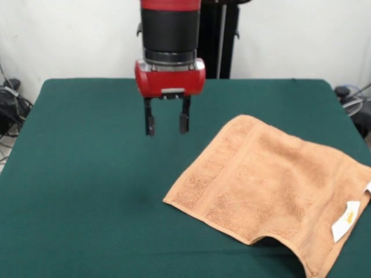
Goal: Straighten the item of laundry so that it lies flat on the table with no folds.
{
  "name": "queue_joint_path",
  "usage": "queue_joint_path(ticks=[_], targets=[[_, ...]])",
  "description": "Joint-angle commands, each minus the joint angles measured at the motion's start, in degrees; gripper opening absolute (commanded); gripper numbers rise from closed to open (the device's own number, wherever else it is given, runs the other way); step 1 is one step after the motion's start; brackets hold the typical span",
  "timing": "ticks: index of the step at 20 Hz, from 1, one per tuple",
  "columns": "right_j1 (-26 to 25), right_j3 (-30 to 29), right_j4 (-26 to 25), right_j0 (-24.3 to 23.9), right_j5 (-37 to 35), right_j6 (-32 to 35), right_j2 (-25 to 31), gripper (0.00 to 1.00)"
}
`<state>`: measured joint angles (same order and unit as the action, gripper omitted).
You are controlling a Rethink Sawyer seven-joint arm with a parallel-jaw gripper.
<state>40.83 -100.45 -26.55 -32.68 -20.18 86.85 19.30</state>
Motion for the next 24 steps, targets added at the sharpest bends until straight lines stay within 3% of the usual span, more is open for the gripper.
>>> queue_joint_path(ticks=[1, 13, 21, 24], targets=[[-7.8, -1.0, -5.3, 1.5, 4.3, -0.8, 5.2, 1.0], [-21.0, 6.7, -9.9, -2.1, 7.4, -3.9, 9.3, 1.0], [-20.7, 4.5, -11.8, -4.0, 8.2, -1.6, 9.0, 1.0], [-18.1, 0.4, -13.0, -4.0, 13.2, 2.3, 6.6, 1.0]])
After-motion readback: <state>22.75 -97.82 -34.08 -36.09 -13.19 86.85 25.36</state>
